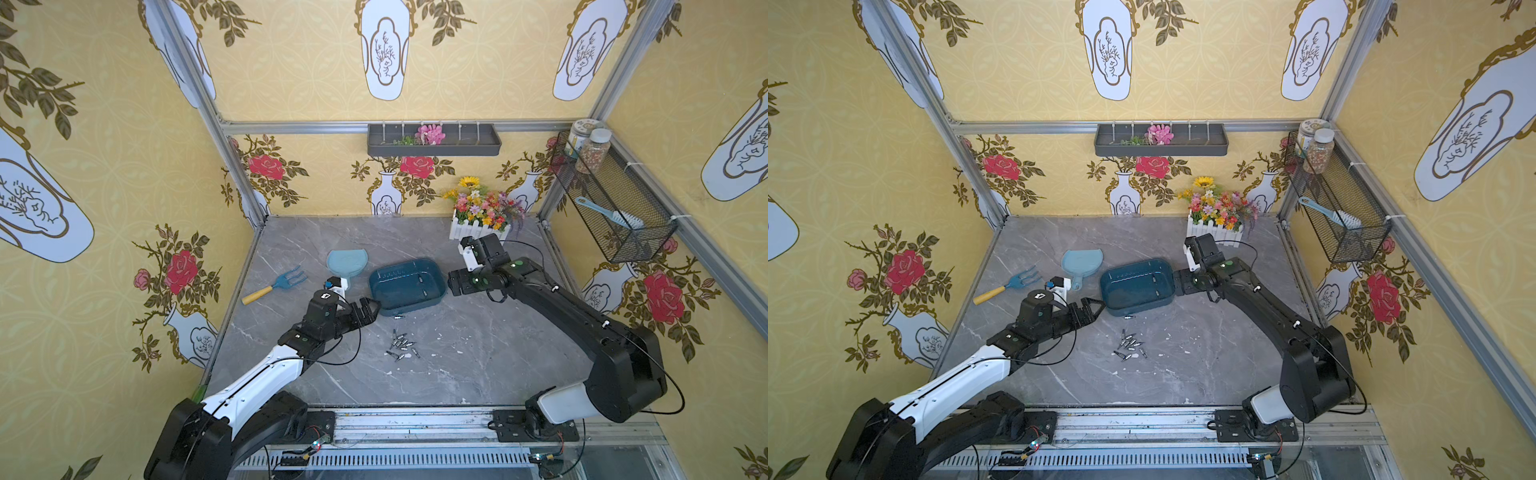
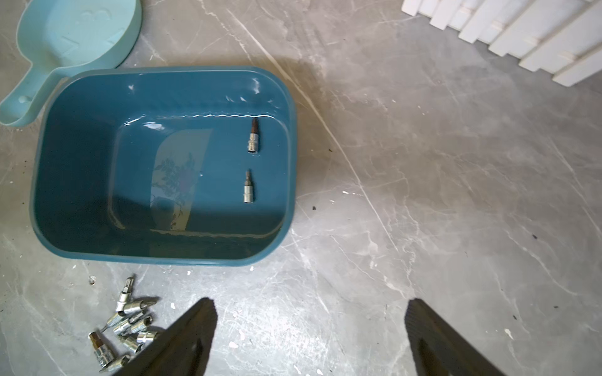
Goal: Put the bit on the desktop into the storage box
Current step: Pick up the screwdriver bit from the center of the board.
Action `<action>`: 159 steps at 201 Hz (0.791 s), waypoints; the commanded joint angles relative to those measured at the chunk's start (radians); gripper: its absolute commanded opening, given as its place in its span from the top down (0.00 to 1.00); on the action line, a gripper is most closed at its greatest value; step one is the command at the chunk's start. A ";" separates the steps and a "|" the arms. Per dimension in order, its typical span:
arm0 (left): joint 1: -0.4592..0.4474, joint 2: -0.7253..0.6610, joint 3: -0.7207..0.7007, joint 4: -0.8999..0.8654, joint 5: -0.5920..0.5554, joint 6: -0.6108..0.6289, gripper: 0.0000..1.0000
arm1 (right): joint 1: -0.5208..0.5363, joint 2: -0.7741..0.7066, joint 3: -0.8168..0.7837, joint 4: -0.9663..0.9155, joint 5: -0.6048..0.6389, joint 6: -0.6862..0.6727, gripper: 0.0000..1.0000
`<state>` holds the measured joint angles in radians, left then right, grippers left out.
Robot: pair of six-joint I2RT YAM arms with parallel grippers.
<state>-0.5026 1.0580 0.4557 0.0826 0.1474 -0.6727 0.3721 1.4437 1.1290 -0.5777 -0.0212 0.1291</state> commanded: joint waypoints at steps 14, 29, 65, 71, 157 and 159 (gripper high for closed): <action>-0.065 0.088 0.015 0.082 0.013 -0.038 0.00 | -0.052 -0.057 -0.060 0.045 -0.055 -0.011 0.03; -0.084 0.131 0.017 0.130 0.043 -0.047 0.00 | -0.065 -0.073 -0.079 0.038 -0.063 -0.017 0.03; -0.118 0.245 0.065 0.177 0.087 -0.072 0.00 | -0.082 -0.101 -0.108 0.040 -0.061 -0.017 0.03; -0.119 0.265 0.074 0.183 0.098 -0.071 0.00 | -0.082 -0.104 -0.115 0.043 -0.057 -0.014 0.03; -0.119 0.428 0.192 0.239 0.075 0.018 0.00 | -0.086 -0.143 -0.157 0.029 -0.016 -0.002 0.03; -0.119 0.433 0.195 0.239 0.074 0.022 0.00 | -0.087 -0.143 -0.157 0.028 -0.016 -0.002 0.03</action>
<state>-0.6220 1.4597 0.6205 0.2905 0.2382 -0.7124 0.2867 1.3064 0.9764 -0.5697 -0.0650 0.1234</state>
